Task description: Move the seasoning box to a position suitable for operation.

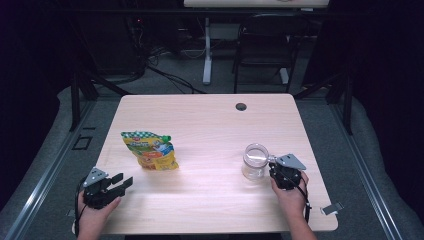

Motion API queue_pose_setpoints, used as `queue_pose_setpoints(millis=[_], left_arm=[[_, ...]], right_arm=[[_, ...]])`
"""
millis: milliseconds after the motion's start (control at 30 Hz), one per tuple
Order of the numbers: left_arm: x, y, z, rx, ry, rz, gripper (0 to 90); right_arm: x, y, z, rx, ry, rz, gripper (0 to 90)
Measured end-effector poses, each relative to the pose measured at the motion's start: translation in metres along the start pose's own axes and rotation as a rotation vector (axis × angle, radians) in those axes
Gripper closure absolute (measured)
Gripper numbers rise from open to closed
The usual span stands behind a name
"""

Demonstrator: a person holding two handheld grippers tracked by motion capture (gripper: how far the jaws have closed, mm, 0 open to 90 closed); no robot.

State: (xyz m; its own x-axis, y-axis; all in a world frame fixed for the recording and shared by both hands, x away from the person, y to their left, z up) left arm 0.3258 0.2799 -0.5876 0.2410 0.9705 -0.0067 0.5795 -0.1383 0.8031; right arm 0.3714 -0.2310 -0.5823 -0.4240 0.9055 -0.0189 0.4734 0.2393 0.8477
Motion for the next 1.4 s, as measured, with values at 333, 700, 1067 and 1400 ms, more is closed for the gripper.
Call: queue_pose_setpoints(millis=[333, 700, 1067, 1400], left_arm=[[0.0, 0.001, -0.003, -0.009, -0.002, 0.002, 54.1], [-0.003, 0.002, -0.002, -0.009, -0.007, 0.012, 54.2], [-0.001, 0.002, -0.003, -0.013, -0.005, 0.009, 54.3], [-0.001, 0.002, -0.004, -0.011, -0.008, 0.012, 54.3]], right_arm=[[0.008, 0.001, -0.005, -0.01, 0.012, -0.023, 76.4], [0.018, 0.0, -0.009, -0.002, 0.042, -0.072, 76.2], [0.022, -0.003, -0.008, 0.0, 0.09, -0.054, 76.0], [0.06, 0.0, -0.011, -0.002, 0.205, -0.144, 76.1]])
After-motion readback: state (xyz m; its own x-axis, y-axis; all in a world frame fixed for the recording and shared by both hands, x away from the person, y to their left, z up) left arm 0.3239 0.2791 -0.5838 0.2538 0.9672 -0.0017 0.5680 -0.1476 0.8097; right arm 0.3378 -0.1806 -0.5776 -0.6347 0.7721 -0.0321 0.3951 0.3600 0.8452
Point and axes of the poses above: each handheld gripper's, and its own axes: z roughly forward along the jaws, y roughly out of its top, x roughly to its left, the point moved 6 cm from there along z, roughly forward along the jaws, and after that the axes turned 13 degrees about y, right-handed, at the moved point
